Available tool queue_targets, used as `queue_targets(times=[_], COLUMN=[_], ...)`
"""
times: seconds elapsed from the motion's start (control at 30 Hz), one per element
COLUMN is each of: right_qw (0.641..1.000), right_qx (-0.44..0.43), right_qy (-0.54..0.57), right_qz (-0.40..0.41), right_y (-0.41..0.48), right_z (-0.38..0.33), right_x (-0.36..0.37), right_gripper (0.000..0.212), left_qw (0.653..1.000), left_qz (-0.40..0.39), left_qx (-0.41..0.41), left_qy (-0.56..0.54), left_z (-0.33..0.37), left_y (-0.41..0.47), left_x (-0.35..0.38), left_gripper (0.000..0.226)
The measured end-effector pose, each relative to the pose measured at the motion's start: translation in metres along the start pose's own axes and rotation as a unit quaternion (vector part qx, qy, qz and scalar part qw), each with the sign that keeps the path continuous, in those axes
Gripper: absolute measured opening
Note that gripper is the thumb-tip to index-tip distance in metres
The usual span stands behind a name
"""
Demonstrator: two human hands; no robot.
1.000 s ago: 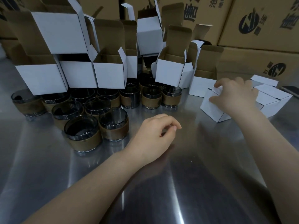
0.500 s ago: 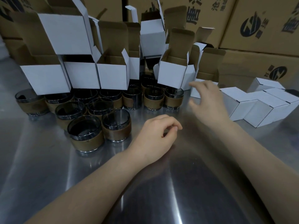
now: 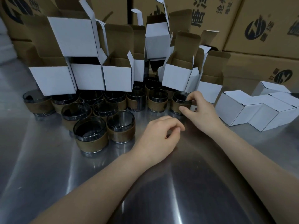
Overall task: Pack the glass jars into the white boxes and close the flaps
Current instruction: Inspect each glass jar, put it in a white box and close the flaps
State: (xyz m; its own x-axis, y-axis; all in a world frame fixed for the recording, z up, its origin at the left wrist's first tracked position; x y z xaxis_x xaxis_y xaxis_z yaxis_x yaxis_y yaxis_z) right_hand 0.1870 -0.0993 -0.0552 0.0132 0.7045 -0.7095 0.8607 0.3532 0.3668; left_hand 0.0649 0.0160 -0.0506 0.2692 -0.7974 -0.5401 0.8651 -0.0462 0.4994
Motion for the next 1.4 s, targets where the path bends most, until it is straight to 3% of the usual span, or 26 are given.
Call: queue_targets(times=[0.4, 0.7, 0.87, 1.03, 1.4], right_qw=[0.987, 0.979, 0.98, 0.974, 0.956], right_qx=[0.035, 0.021, -0.017, -0.031, -0.161], right_qy=[0.139, 0.203, 0.198, 0.224, 0.243], right_qz=[0.073, -0.024, -0.015, -0.024, -0.02], right_y=[-0.008, -0.018, -0.024, -0.027, -0.03], right_z=[-0.013, -0.046, -0.061, -0.065, -0.087], right_x=[-0.023, -0.003, -0.002, 0.003, -0.007], right_gripper=[0.032, 0.075, 0.057, 0.059, 0.066], left_qw=[0.996, 0.978, 0.97, 0.964, 0.959], left_qz=[0.074, 0.131, 0.158, 0.159, 0.185], left_qx=[-0.054, -0.132, -0.127, -0.127, -0.094], left_qy=[-0.022, -0.093, -0.132, -0.171, -0.194], left_z=[-0.011, -0.028, -0.025, -0.027, -0.027], left_y=[-0.001, -0.004, -0.005, -0.006, -0.006], left_x=[-0.012, -0.021, -0.025, -0.027, -0.028], left_gripper=[0.031, 0.06, 0.058, 0.06, 0.071])
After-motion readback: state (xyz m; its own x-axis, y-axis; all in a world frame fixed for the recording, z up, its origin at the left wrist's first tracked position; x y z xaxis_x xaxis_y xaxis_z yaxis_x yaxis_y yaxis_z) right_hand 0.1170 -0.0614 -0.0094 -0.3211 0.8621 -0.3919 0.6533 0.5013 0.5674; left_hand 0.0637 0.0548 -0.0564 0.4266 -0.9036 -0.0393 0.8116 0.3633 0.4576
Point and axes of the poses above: each hand's wrist, its own y-axis towards the middle knuckle, its own x-axis out of the palm, z = x × y, the point moved 8 cm from there along y, towards the middle knuckle
